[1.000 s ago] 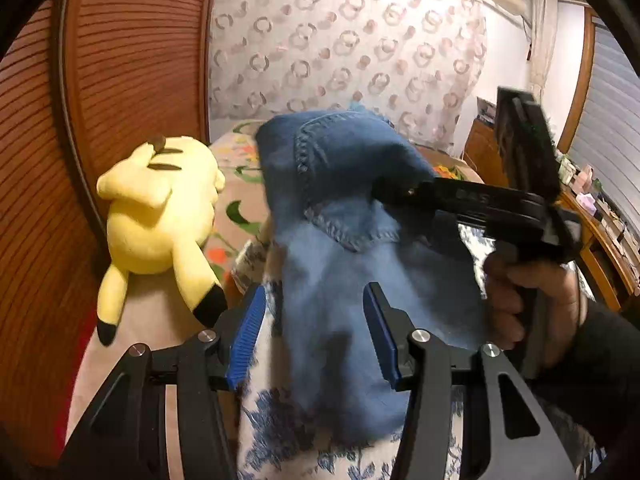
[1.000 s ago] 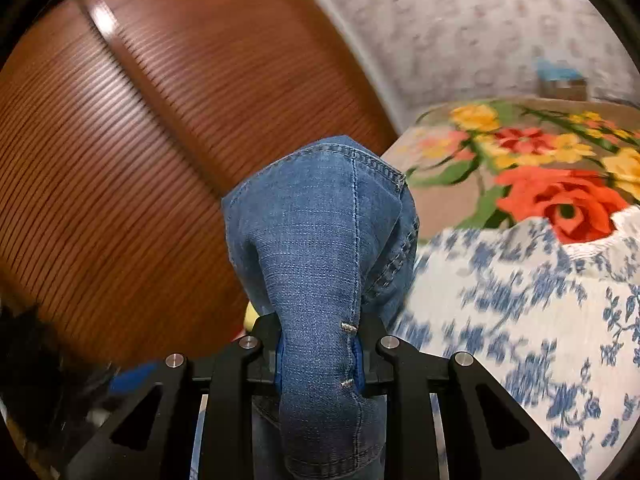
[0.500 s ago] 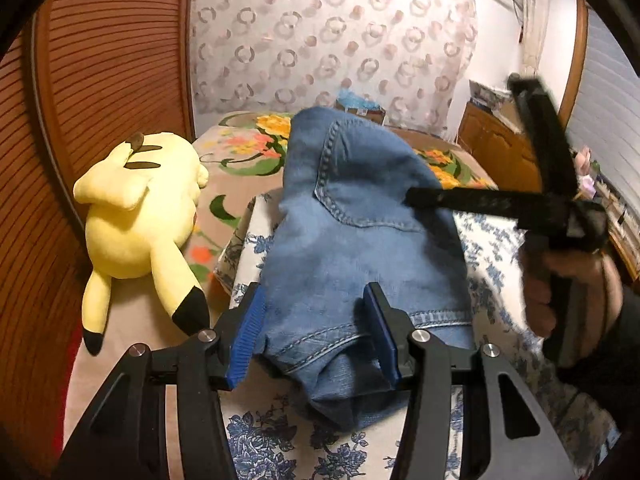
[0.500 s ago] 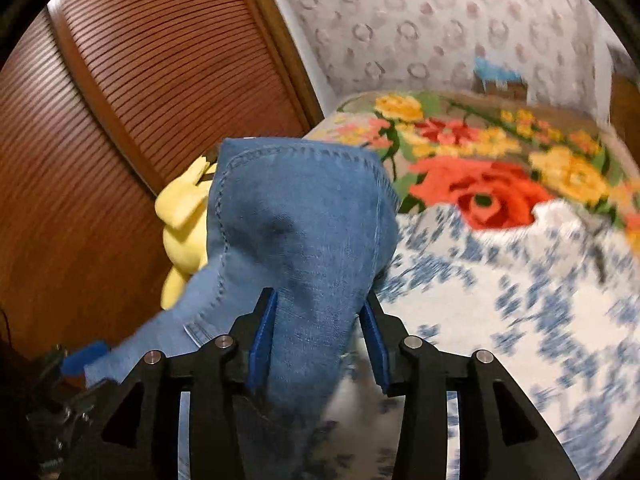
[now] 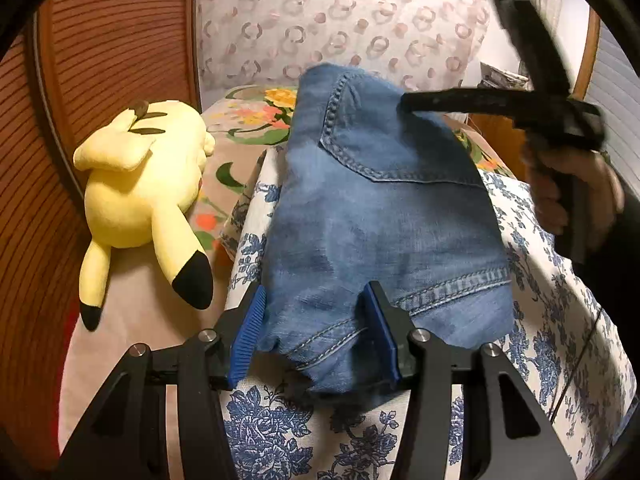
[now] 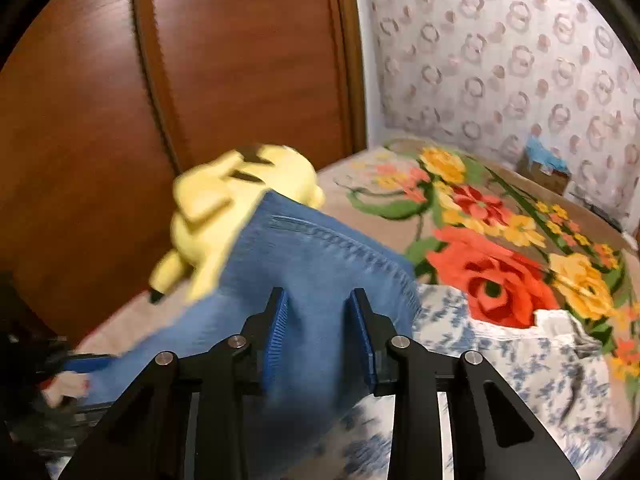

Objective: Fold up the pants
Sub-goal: 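Lower the folded jeans onto the bed and open the right tool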

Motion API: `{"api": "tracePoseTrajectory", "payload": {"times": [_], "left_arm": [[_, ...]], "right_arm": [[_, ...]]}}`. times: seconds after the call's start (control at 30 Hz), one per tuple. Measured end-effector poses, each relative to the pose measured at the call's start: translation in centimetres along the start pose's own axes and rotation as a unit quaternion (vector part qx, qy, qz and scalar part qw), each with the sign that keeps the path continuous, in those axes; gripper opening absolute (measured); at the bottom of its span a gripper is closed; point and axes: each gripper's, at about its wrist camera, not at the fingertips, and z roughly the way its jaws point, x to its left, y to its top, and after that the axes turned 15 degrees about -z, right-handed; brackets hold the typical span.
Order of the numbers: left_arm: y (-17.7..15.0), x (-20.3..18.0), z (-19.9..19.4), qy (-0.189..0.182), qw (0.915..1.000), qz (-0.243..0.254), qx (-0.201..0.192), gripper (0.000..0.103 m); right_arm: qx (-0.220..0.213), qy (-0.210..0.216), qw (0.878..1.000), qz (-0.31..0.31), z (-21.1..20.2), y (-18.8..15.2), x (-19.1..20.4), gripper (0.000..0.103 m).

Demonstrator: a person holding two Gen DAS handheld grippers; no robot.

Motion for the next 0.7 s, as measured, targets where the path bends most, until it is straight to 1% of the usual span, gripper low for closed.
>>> {"api": "tracePoseTrajectory", "payload": {"times": [0.07,0.1,0.17,0.23,0.3,0.4,0.47,0.57,0.7], "left_arm": [[-0.1,0.1,0.2,0.000,1.0000,0.000,0.000,0.052],[-0.2,0.1,0.2,0.001,1.0000,0.000,0.001,0.052],[-0.3,0.3,0.3,0.001,1.0000,-0.002,0.002,0.052],[-0.4,0.4,0.3,-0.002,1.0000,-0.006,0.001,0.052],[-0.4,0.4,0.2,-0.003,1.0000,-0.009,0.000,0.052],[-0.3,0.2,-0.3,0.001,0.9999,-0.012,-0.003,0.052],[-0.2,-0.1,-0.8,0.007,0.9999,-0.009,-0.008,0.052],[-0.2,-0.8,-2.0,0.012,0.9997,-0.002,-0.021,0.052],[0.0,-1.7,-3.6,0.012,0.9993,0.003,-0.036,0.053]], "right_arm": [[0.018,-0.006,1.000,0.004,2.3,-0.2,-1.5,0.032],[0.024,0.000,1.000,0.012,3.5,-0.6,-2.3,0.032],[0.026,0.018,0.999,0.026,5.1,-0.7,-3.2,0.032],[0.018,0.014,0.999,0.023,5.7,-0.6,-3.5,0.032],[0.020,0.003,1.000,0.016,6.4,0.1,-3.5,0.032],[0.018,-0.009,0.999,0.025,4.5,0.0,-3.1,0.032],[0.013,-0.015,0.999,0.028,2.1,-0.4,-2.1,0.032],[0.004,-0.013,0.999,0.031,-0.6,-1.4,-0.3,0.032],[-0.009,-0.009,0.999,0.043,-4.6,-3.2,1.1,0.032]]}}
